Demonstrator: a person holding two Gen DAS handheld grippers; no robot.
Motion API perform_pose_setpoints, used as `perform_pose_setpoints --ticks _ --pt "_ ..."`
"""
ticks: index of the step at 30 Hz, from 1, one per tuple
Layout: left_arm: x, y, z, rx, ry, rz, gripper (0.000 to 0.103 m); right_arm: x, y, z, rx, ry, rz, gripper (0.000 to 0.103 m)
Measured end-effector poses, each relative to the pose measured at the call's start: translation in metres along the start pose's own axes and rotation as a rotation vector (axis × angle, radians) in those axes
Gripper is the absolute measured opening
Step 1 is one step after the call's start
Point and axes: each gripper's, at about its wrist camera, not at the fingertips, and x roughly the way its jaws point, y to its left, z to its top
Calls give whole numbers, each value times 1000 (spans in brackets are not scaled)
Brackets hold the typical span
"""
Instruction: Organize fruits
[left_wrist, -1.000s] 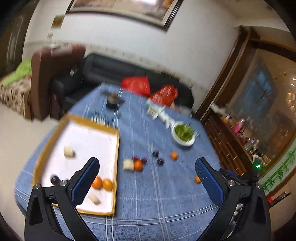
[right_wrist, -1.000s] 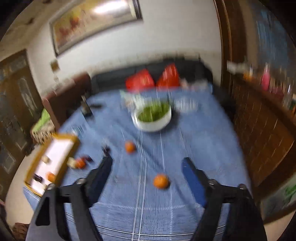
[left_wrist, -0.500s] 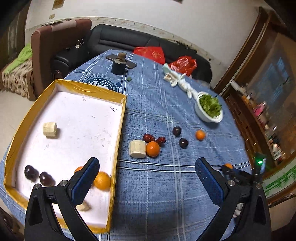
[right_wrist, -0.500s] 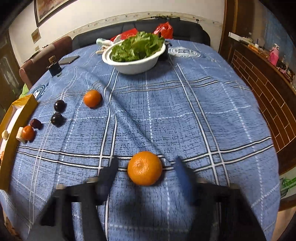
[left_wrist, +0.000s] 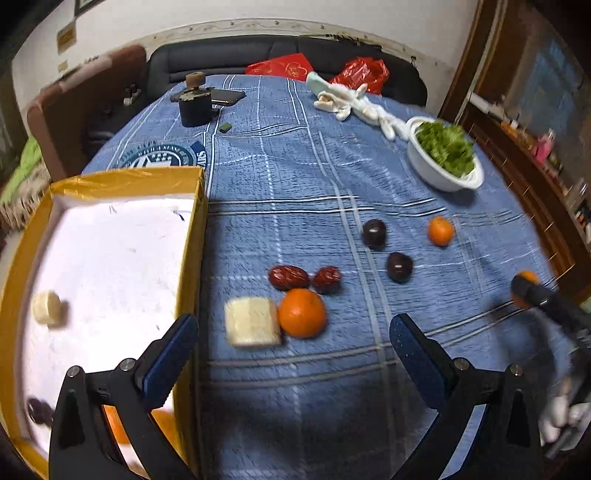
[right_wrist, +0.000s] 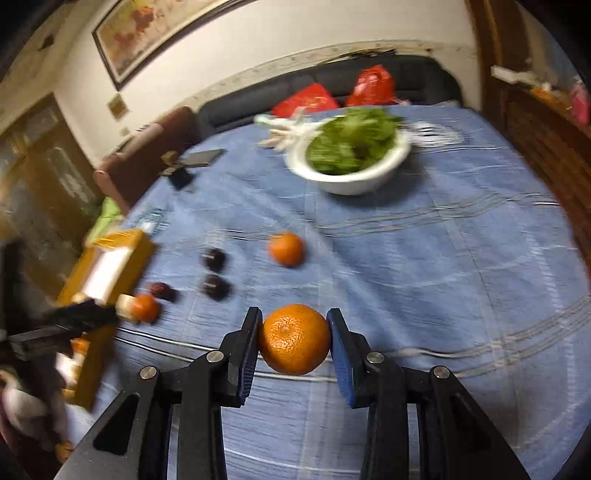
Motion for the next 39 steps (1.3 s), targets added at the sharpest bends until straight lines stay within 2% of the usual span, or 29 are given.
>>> perform_pose_setpoints --ticks 4,8,12,14,18,20,22,23,24,26,27,30,31,34,37,39 --pt "16 0 4 116 -6 97 103 26 33 2 -3 11 118 40" --pt "23 -2 9 159 24 106 103 57 51 -10 -15 41 219 40" --pt "28 -18 4 248 43 148 103 67 42 -19 -5 86 213 40" --pt "23 -24 -1 271 48 112 103 65 36 -17 28 77 224 40" --pt "6 -29 -11 284 66 -9 103 61 30 -13 48 64 214 40" --pt "5 -29 -16 291 62 37 103 61 30 -14 54 72 218 40" --pt "13 -22 -19 315 47 182 103 59 30 -14 51 71 216 41" --pt "21 -13 -19 289 69 223 103 58 29 -14 51 67 216 41" --pt "27 1 -14 223 102 229 103 56 29 -14 50 63 216 41" --pt "24 23 -2 101 88 175 103 54 28 -14 49 56 216 41" --pt "22 28 2 73 66 177 103 53 29 -14 47 55 214 41" --pt "21 37 14 24 9 224 103 54 30 -14 48 60 211 41" --pt "22 39 16 12 9 216 103 55 30 -14 48 59 209 41" --pt "8 41 14 -15 -9 118 103 55 30 -15 49 59 206 41" --pt "-19 50 10 -29 -76 146 103 58 27 -14 59 62 211 41" --pt "-39 69 7 -61 -138 180 103 60 27 -14 60 68 209 41"
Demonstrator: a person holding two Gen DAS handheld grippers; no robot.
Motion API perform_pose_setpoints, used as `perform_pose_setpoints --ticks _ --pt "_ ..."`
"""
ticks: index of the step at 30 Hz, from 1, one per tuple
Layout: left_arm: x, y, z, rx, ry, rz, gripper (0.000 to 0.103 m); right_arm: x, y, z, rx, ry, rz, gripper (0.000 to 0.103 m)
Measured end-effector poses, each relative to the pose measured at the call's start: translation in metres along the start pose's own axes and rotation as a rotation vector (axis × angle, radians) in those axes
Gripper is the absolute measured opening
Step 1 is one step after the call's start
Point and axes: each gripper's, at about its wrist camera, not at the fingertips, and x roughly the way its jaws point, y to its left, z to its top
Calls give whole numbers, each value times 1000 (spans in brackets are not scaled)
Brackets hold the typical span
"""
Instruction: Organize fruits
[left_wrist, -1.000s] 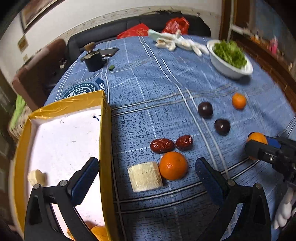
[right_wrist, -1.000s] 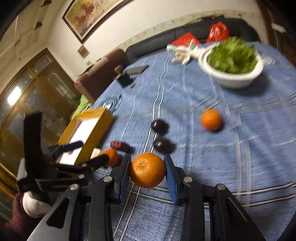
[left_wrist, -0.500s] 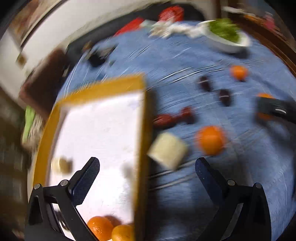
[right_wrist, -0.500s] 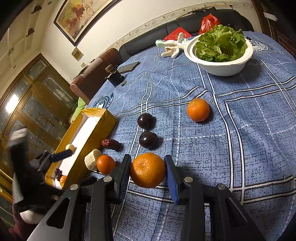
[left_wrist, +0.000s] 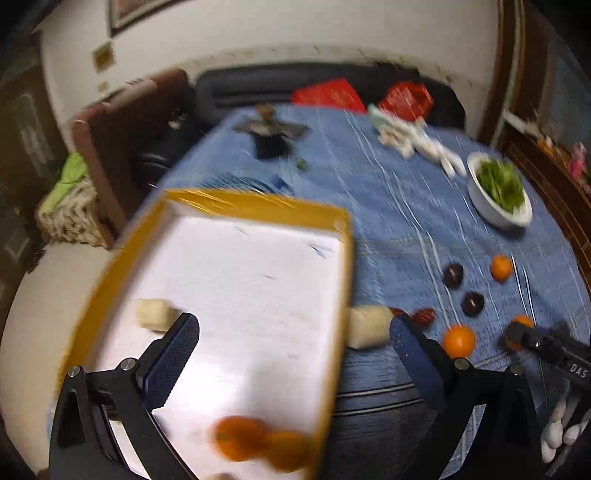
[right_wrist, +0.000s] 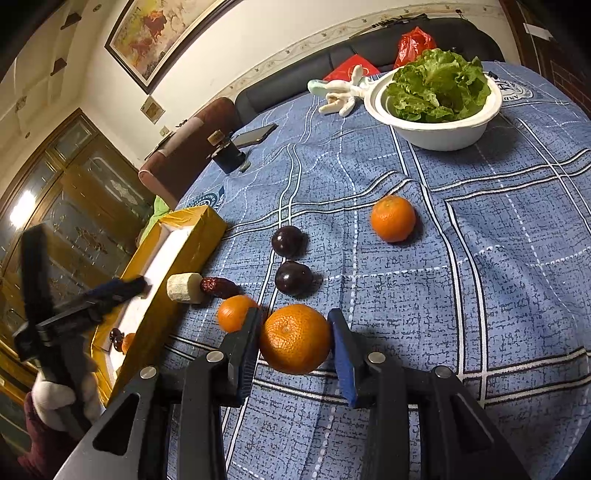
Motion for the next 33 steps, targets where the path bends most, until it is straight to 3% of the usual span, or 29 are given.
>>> perform_pose_setpoints --ticks 2,4,6,8,12,15,18,21,24,27,29,31,33 --pt "-8 22 0 -21 -61 102 103 2 0 0 -1 4 1 41" --pt "-8 46 -9 -2 -121 314 103 4 -1 -1 -1 8 -6 41" --pt "-1 69 -18 -3 -120 452 103 7 -3 -1 6 15 -13 41" --pt "2 89 -21 -27 -118 512 103 8 -4 -1 8 14 -20 41" --pt "-4 133 -17 -133 -123 560 103 11 -3 0 0 17 -30 41" --pt "-9 154 -12 -150 -146 656 103 14 -4 -1 2 29 -35 41" --pt "-8 179 -12 -201 -116 621 103 14 -5 -1 5 29 -38 41" --pt "7 196 -17 -232 -49 468 103 16 -5 -2 2 34 -39 41" --pt "17 202 -25 -220 -3 365 103 16 -5 -2 -2 34 -40 41" --pt "31 198 -31 -171 53 348 103 17 -5 -1 1 35 -40 41" --pt "42 194 -36 -155 124 378 81 18 -5 -2 -3 35 -43 41" --pt "39 196 -42 -205 153 301 56 18 -5 -2 -4 35 -45 41" --pt "36 190 -47 -228 181 313 47 17 -5 -2 -4 34 -45 41"
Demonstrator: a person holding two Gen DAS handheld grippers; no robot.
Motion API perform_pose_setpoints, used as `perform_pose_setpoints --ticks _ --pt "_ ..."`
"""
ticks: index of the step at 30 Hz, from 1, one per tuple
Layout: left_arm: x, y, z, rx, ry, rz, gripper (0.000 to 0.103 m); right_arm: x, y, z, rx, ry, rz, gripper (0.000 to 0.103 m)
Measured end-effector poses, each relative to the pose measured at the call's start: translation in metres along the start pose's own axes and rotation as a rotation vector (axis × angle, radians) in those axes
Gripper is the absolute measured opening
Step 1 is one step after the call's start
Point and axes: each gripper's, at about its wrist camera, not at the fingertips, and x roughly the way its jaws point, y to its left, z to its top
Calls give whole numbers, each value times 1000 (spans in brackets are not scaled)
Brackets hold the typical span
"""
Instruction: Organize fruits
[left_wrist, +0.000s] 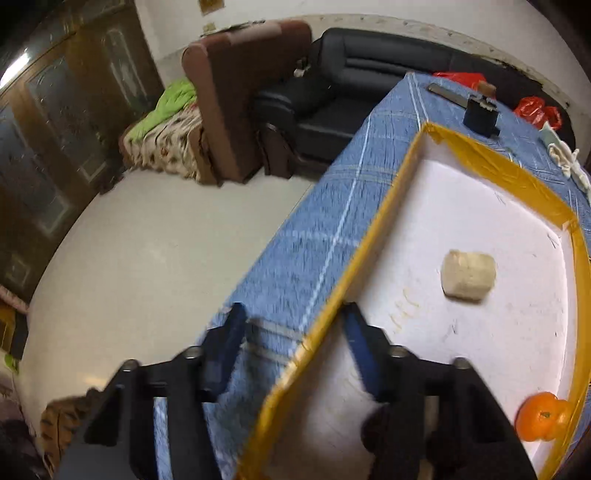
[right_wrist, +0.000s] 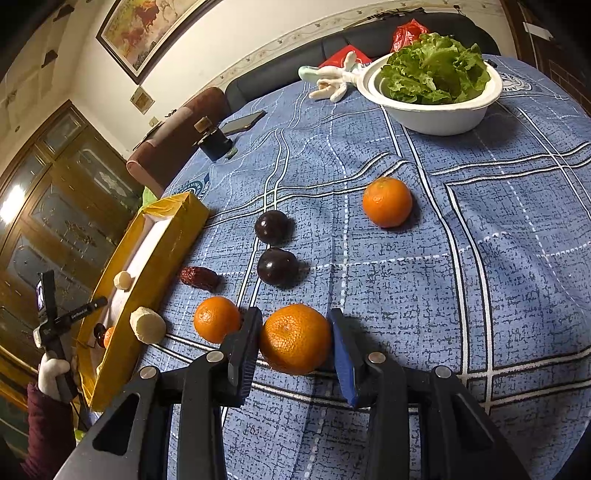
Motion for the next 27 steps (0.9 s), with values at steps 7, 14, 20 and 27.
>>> perform_pose_setpoints --ticks 7,14,20,27 --pt "-23 1 -40 -73 28 58 43 0 0 1 2 -2 -8 41" --pt "-79 -11 -57 -60 -111 -58 60 -2 4 -1 -15 -1 -33 41" --pt "-137 -100 -53 156 -255 -319 79 -9 7 -1 -21 -27 -44 40" --pt "-123 -254 -67 458 -170 -500 78 -26 -8 3 33 -77 -35 40"
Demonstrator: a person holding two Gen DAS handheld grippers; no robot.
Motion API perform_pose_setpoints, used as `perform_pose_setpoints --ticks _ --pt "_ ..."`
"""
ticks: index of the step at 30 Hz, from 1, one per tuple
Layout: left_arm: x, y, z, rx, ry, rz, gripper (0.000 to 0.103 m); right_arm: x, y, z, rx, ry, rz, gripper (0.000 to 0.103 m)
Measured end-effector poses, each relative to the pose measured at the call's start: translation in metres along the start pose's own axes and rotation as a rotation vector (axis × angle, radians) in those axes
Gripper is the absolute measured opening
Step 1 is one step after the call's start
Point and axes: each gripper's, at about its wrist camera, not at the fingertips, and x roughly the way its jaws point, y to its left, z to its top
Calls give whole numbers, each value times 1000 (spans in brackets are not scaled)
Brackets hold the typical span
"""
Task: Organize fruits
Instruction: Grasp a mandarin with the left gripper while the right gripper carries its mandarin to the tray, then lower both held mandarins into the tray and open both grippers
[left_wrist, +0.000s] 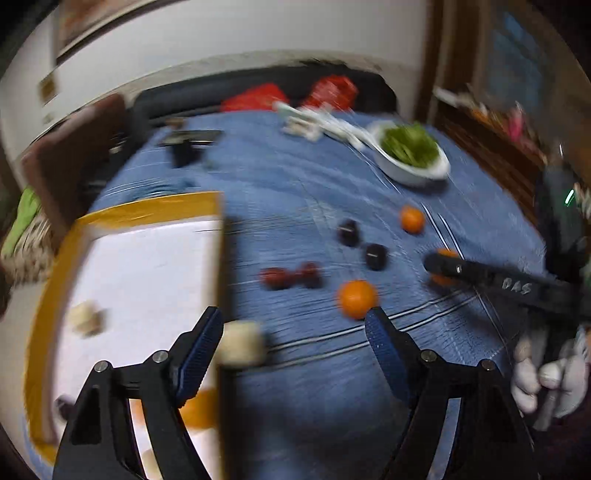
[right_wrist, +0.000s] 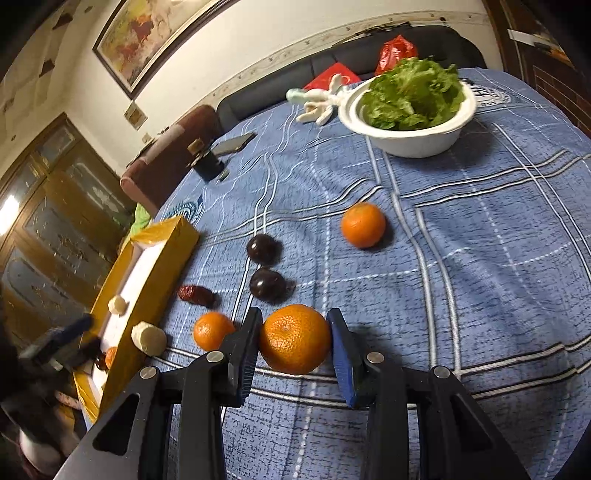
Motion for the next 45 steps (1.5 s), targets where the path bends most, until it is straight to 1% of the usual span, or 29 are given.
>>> perform_pose_setpoints --ticks 2,3,6,8,9,10,11,12,14,16,18,19,21,22,24,25,26,28,29,32,35,38,41,43,44,45 --pt "26 -17 8 22 40 -25 71 -4 -4 2 17 -12 6 40" --pt "42 -25 11 32 70 -14 67 -6 -5 3 21 -16 9 40" --pt "65 -36 13 57 100 7 66 -9 -7 5 27 -25 17 40" --pt "73 -40 9 66 114 18 64 -9 -6 6 27 -23 22 40" --pt "76 -40 7 66 124 11 57 -9 -6 5 27 -21 25 40" --pt "77 -40 8 59 119 -6 46 -9 -6 5 26 -20 26 40" --pt "74 -39 8 51 123 -30 41 -9 -5 5 24 -18 28 40" --pt "71 -39 8 50 121 -42 33 -8 -4 5 22 -16 29 40" --pt "60 -40 6 58 102 -14 33 -7 -3 4 16 -13 28 40" --pt "46 -34 5 20 80 -41 33 -4 -1 3 8 -8 28 40" --pt "23 -18 2 -51 38 -63 33 -4 2 1 -6 -12 28 40" --pt "18 -11 3 -75 25 -67 33 -4 4 1 -13 -20 27 40" --pt "-5 14 -4 -161 -19 -80 34 -7 9 -1 -36 -41 13 40" --pt "-17 31 -10 -210 -39 -73 34 -8 13 -3 -56 -55 -7 40" --pt "-33 64 -21 -293 -63 -49 34 -7 21 -6 -90 -63 -45 40" --pt "-38 75 -25 -319 -67 -36 34 -5 24 -7 -100 -57 -58 40" --pt "-46 96 -34 -364 -74 -1 34 -4 29 -9 -107 -49 -63 40" --pt "-54 124 -45 -420 -86 47 34 -5 44 -13 -122 -35 -41 40" --pt "-59 143 -53 -463 -97 80 34 -5 55 -15 -129 -23 -17 40" --pt "-65 174 -70 -538 -106 129 34 2 95 -23 -155 31 84 40" --pt "-68 192 -81 -584 -112 134 34 16 145 -31 -237 78 146 41" --pt "-70 200 -89 -601 -115 124 34 34 190 -42 -293 129 200 41" --pt "-73 207 -94 -616 -125 116 40 56 219 -48 -346 161 198 41" --pt "-77 212 -98 -624 -133 108 51 71 233 -49 -367 178 183 41" --pt "-79 213 -99 -627 -137 103 55 78 237 -50 -373 182 172 41" --pt "-82 214 -100 -627 -141 99 61 84 240 -50 -378 184 160 41"
